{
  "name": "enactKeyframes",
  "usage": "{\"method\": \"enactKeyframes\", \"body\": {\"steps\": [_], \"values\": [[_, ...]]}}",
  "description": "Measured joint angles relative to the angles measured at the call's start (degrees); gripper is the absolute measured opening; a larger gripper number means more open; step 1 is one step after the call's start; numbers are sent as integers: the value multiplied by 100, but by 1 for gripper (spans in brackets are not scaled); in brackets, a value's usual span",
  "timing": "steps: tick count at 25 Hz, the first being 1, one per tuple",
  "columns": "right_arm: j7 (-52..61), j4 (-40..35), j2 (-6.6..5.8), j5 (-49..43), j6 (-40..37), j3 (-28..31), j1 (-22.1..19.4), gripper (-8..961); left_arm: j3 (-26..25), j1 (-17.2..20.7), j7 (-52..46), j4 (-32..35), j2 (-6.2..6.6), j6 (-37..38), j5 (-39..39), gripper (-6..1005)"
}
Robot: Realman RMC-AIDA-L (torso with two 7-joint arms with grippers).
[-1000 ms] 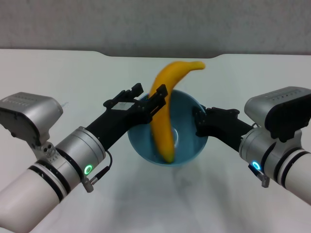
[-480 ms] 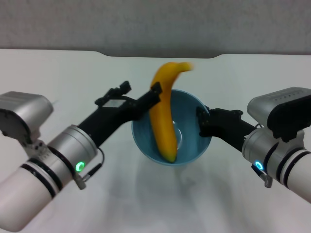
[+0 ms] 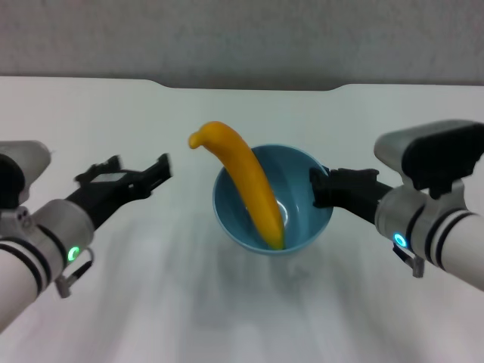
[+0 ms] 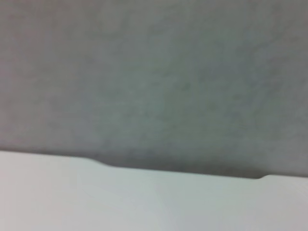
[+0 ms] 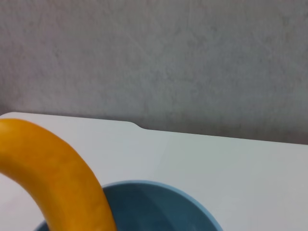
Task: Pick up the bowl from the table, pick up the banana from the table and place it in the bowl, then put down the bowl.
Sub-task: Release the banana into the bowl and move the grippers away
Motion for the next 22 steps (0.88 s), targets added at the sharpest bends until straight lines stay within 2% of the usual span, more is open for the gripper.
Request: {"method": "enactKeyframes", "body": {"steps": [3,10,18,22], "values": [[-14,160,-1,187,-74,19,124,53,-210,132,0,-38,-10,192,75,903],[2,795,1,504,-806,15,216,54,-406,295,0,-53,-15,184,78,902],[81,1288,8,581,-1553,-82,189,56,-417,337,0,-54,-26,216,83,903],[262,1514,-1,583,-1631,-89,222,57,-398,338,0,-53,-31,220,91,902]]}}
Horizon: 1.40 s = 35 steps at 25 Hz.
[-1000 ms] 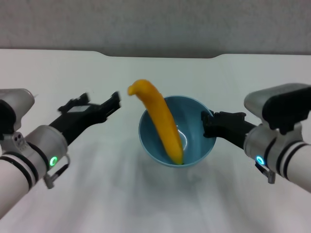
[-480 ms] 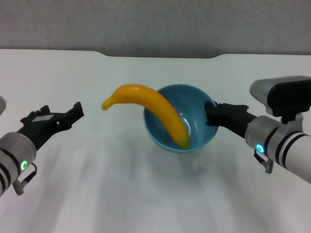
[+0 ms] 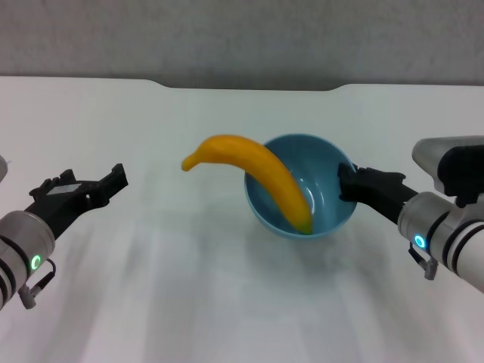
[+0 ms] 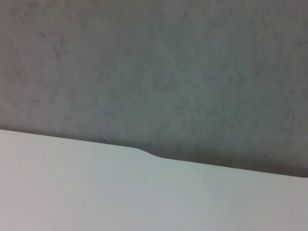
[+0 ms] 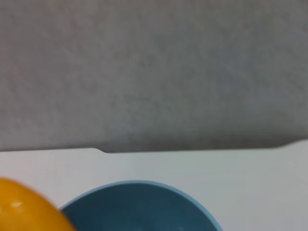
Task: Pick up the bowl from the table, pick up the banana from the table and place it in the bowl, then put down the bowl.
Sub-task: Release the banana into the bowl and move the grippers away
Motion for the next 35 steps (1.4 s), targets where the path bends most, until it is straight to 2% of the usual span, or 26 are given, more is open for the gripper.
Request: {"method": "enactKeyframes", "body": {"steps": [5,15,25,35], "values": [[234,253,-4,1,72,-6,95,58,22,-7,4,3,-2,29,3,902],[416,255,18,1,46,-25,71,60,31,-24,17,8,-2,95,3,900],[897,405,23,1,-426,-332,-18,62,32,-49,18,17,-2,140,3,897],[842,566,23,-58,-682,-356,-53,64,11,-72,18,64,-2,169,2,897]]}}
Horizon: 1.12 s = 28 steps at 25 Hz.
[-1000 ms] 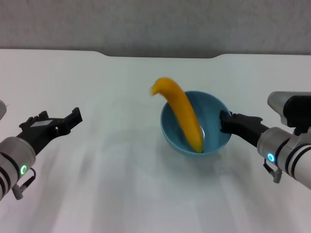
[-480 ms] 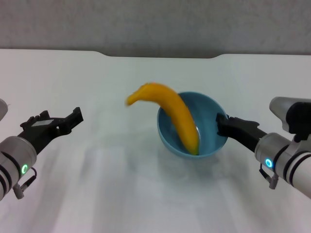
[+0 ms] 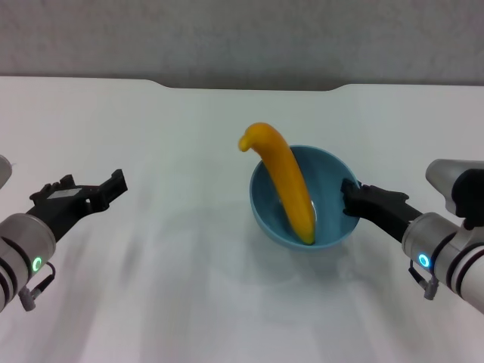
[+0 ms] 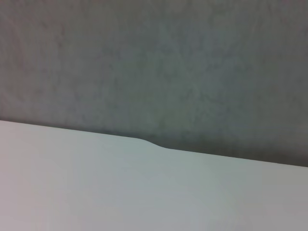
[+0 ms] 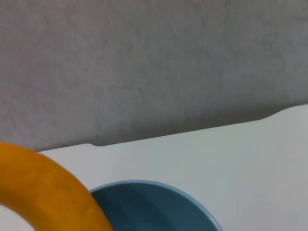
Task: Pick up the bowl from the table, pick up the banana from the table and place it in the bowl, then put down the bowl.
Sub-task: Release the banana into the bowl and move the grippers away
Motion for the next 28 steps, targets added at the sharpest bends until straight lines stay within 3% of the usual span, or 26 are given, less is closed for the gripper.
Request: {"method": "enactKeyframes", "body": {"steps": [11,28], "values": [[-180,139,14,-14,-565,-122,-227,67,-64,0,0,148,0,-55,0,896],[-96,549,16,51,-599,-80,-194,70,-94,-9,0,229,-9,-82,0,896]]}}
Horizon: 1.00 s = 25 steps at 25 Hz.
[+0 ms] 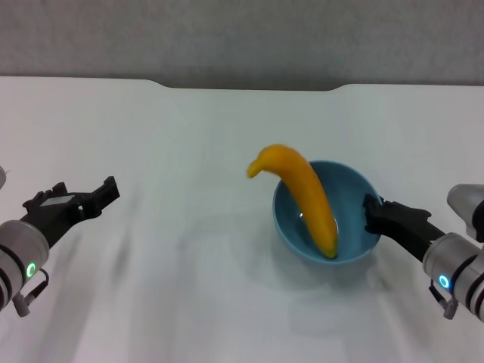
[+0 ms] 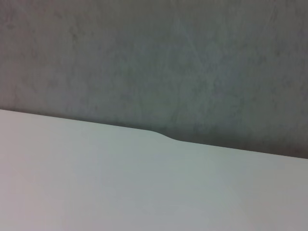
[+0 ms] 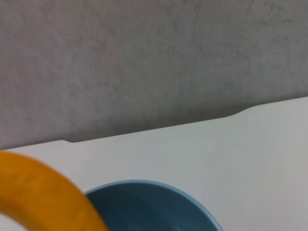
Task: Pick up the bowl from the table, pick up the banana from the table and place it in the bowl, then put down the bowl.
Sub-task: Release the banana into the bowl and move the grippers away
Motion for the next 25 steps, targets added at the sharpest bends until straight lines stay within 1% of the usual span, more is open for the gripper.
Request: {"method": "enactKeyframes", "body": {"steps": [6,22,25], "values": [[157,193,4,0,0,0,11,72,0,1,0,0,0,0,0,896],[392,206,0,-1,-52,-3,29,75,0,1,0,-5,0,1,0,896],[394,206,2,0,-54,-3,29,100,0,1,0,-5,0,1,0,895]]}}
